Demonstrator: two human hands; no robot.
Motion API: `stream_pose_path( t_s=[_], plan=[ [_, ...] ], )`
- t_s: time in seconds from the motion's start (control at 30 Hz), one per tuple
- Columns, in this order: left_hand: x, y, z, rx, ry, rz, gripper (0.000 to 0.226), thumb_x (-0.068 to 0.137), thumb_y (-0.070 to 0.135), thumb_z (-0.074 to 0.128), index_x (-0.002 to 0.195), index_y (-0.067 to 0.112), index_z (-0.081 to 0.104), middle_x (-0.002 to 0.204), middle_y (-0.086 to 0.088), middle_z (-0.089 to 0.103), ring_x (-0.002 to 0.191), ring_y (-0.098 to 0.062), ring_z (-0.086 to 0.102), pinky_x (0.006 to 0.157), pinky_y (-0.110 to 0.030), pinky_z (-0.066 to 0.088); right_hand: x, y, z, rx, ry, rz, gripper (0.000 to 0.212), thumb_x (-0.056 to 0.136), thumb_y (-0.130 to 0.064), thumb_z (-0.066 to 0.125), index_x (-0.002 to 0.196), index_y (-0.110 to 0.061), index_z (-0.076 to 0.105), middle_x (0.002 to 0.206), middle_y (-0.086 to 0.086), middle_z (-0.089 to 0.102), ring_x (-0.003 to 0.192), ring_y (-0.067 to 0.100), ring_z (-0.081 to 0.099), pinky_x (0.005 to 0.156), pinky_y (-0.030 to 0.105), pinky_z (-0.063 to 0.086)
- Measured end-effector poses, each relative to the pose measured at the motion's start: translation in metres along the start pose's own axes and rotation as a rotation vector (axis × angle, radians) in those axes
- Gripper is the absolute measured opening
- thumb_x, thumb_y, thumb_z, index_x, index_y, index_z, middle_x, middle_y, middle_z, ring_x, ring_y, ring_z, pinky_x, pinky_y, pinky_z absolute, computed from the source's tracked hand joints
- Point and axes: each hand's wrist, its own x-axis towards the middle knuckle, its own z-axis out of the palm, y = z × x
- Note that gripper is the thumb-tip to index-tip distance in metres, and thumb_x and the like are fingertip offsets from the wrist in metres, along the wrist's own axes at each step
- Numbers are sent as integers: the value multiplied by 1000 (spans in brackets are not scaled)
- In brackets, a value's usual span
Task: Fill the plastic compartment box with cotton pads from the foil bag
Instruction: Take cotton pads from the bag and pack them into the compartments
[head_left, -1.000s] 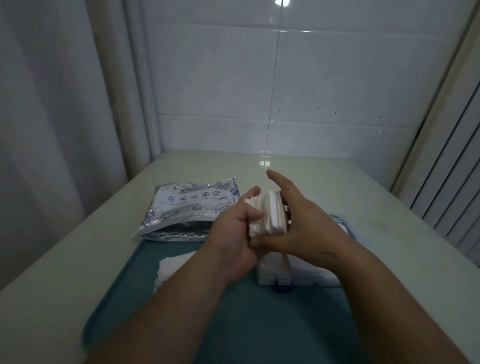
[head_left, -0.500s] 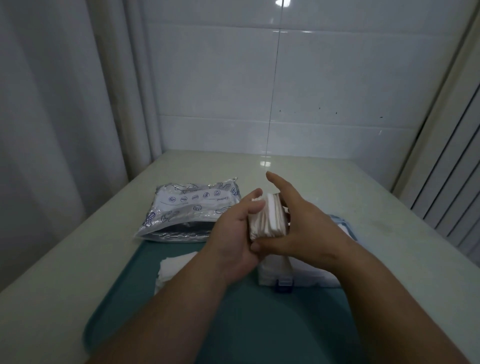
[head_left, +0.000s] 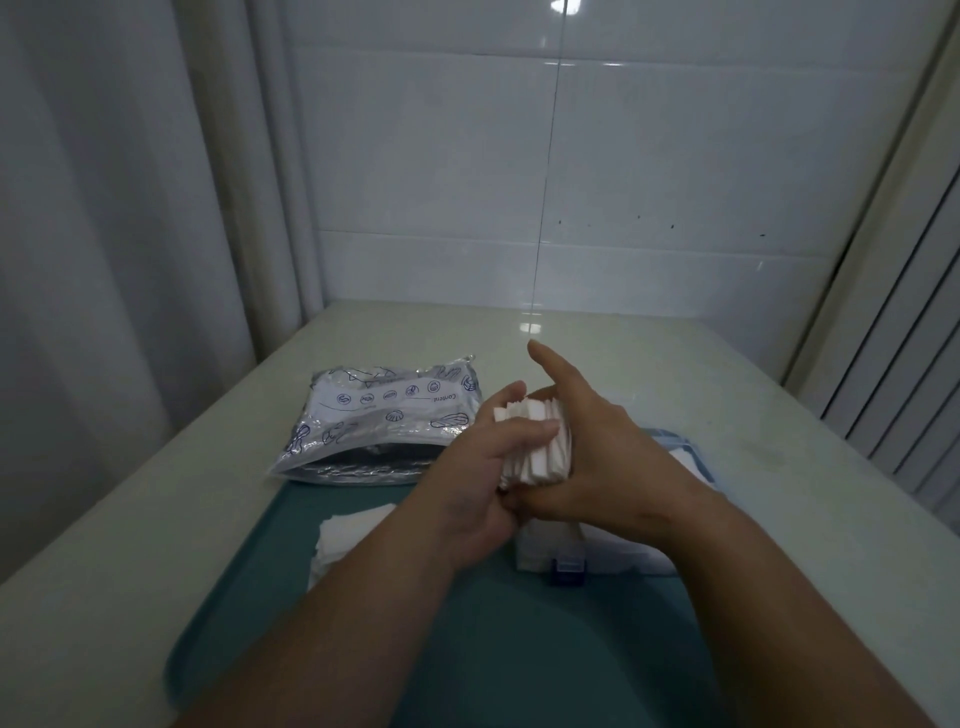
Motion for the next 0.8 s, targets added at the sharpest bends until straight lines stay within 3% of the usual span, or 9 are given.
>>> stream_pose_path(
  t_s=[0.13,0.23,0.33,0.4,0.47,0.57,0.63,0.7,0.8],
  plan=[
    [1,0,-3,25,-19,1,68,74,-3,64,136,22,50,108,-13,71,94,-30,68,100,-48,45,0,0,0,3,-4,-2,126,54,-44,88,143,-57,-1,130,-12,50,116,14,52,103,42,45],
    [1,2,-3,26,-13,8,57,84,0,57,137,20,50,112,-16,68,91,-29,69,82,-40,56,-2,-1,-3,17,-9,-19,127,54,-44,89,144,-56,1,135,-23,42,123,11,44,105,40,43],
    [3,3,-4,-34,39,2,47,90,3,52,134,20,53,115,-15,68,90,-29,68,64,-32,59,-3,1,-9,10,30,-30,118,61,-41,88,145,-54,5,126,-29,45,118,4,45,96,20,40],
    [5,4,-5,-78,83,-1,42,90,4,53,128,22,55,105,-12,70,86,-28,67,58,-29,55,-4,0,-11,15,57,-21,112,65,-40,85,145,-53,8,118,-29,48,106,-3,48,83,6,38],
    [4,4,-3,-96,83,-8,38,88,6,56,124,20,55,100,-11,70,75,-23,67,54,-27,55,-4,0,-11,27,81,-21,106,66,-43,83,144,-55,12,115,-28,54,101,-3,53,80,8,42],
    [3,4,-1,-83,55,-28,52,77,16,65,127,11,55,109,-15,67,72,-22,67,60,-32,59,-4,3,-10,51,114,-28,97,71,-38,82,144,-52,19,110,-21,60,97,-2,59,77,10,46],
    [4,4,-1,-97,21,-31,38,77,17,62,115,11,59,96,-13,68,60,-19,65,54,-29,58,-3,4,-9,77,98,-21,95,71,-39,81,144,-50,20,111,-21,56,98,-5,56,73,6,44],
    [3,3,-1,-84,7,-34,42,77,15,62,118,7,61,93,-14,70,63,-22,69,54,-30,59,-3,4,-7,96,65,-5,99,70,-42,82,144,-51,18,115,-23,53,98,-8,53,72,2,43],
    [1,2,-2,0,25,-40,64,70,18,69,133,11,55,102,-13,71,84,-26,71,78,-40,57,-2,3,-2,111,27,9,106,67,-39,84,145,-51,13,112,-29,51,95,-10,55,73,0,43]
  ],
)
